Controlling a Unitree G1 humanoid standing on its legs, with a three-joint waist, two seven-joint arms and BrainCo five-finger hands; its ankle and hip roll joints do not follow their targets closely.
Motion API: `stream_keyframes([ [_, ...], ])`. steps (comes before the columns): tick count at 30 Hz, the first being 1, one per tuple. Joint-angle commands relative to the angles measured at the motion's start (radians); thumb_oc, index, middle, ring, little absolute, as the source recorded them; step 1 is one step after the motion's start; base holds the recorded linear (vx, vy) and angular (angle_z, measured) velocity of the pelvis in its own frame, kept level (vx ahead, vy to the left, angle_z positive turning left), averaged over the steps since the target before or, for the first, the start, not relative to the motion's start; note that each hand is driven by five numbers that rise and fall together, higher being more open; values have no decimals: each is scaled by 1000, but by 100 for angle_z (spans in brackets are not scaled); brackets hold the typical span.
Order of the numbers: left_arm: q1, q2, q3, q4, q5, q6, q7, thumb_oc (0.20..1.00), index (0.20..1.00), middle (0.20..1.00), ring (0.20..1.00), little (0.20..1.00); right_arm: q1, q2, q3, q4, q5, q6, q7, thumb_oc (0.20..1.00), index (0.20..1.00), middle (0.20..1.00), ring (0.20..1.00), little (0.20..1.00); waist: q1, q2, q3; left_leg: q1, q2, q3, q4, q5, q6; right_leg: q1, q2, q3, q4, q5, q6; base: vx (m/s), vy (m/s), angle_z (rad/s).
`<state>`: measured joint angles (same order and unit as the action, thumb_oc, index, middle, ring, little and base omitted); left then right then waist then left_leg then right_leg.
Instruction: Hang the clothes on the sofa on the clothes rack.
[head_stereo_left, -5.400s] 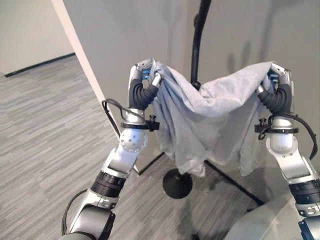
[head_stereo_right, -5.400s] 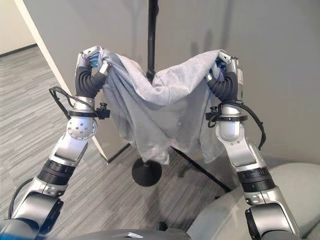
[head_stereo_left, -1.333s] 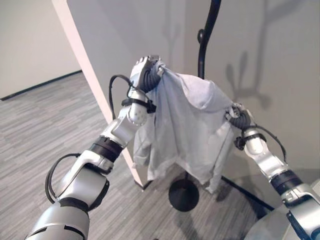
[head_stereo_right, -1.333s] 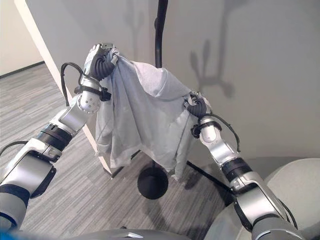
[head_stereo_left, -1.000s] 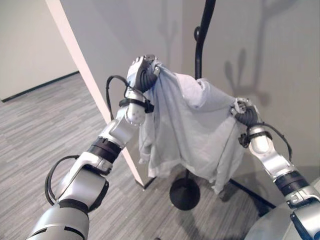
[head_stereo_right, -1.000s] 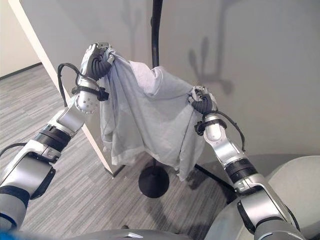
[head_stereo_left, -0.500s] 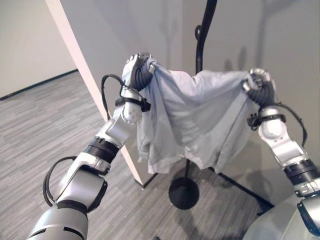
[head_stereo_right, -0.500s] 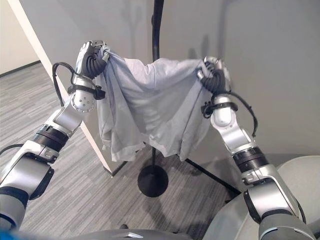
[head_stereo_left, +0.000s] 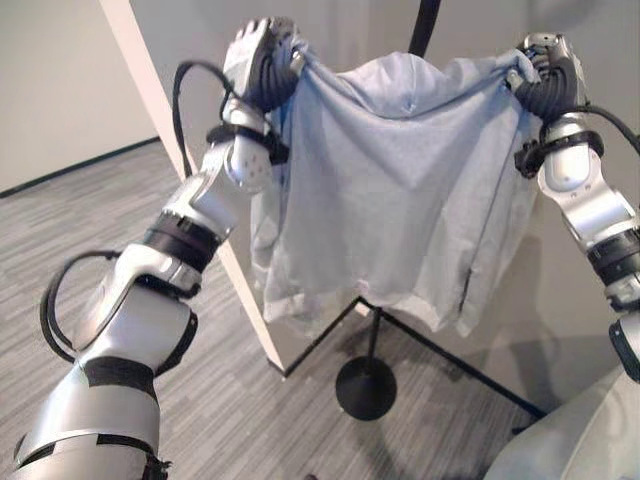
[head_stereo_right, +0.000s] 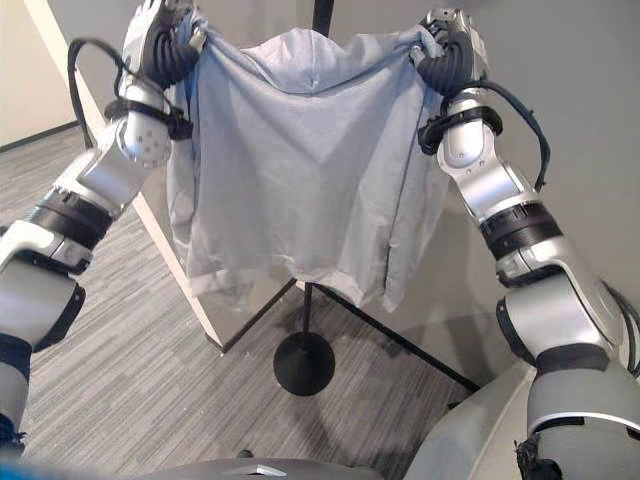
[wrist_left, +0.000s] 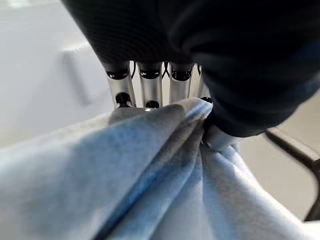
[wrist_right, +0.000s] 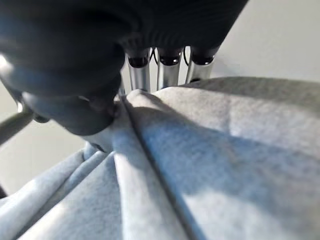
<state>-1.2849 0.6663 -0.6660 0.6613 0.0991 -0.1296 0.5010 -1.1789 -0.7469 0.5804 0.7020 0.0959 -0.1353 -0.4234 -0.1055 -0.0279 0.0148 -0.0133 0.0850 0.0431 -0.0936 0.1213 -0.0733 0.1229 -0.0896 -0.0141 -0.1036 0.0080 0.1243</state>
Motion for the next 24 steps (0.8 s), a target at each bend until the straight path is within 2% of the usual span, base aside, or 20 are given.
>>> stream_keyframes([
  [1,-142,4,-23,123,-17,-41,22,200,200,200,200,200,-105,-47,15,59,48,-22,17,200,200,200,200,200,33,11,-53,112,-22,29,6,-165,-16,-48,17,-98,16,-11,38,0,0,0],
  [6,-200,-24,-64,177,-21,-45,18,200,200,200,200,200,-158,-21,82,128,38,-15,45,200,200,200,200,200,31,14,-54,107,-22,27,6,-162,-18,-51,16,-100,16,-10,40,0,0,0],
  [11,-181,-47,-55,177,-29,-43,15,200,200,200,200,200,-137,1,93,115,9,-10,52,200,200,200,200,200,30,15,-53,107,-21,28,6,-162,-17,-53,16,-100,16,-10,39,0,0,0],
  [14,-121,-57,-15,132,-28,-41,22,200,200,200,200,200,-58,24,58,33,-19,-8,46,200,200,200,200,200,28,17,-43,104,-22,29,6,-162,-14,-57,15,-96,16,-9,37,-5,0,-1],
  [20,109,-95,133,-32,-13,-34,29,200,200,200,200,200,223,44,-81,-171,-104,-2,24,200,200,200,200,200,29,14,-26,110,-24,29,6,-170,-5,-48,13,-97,16,-18,31,-2,0,-1],
  [24,188,-121,167,-61,-12,-31,30,200,200,200,200,200,312,67,-125,-218,-126,-1,18,200,200,200,200,200,30,12,-25,115,-23,28,6,-172,-3,-43,12,-98,16,-21,29,0,0,0],
])
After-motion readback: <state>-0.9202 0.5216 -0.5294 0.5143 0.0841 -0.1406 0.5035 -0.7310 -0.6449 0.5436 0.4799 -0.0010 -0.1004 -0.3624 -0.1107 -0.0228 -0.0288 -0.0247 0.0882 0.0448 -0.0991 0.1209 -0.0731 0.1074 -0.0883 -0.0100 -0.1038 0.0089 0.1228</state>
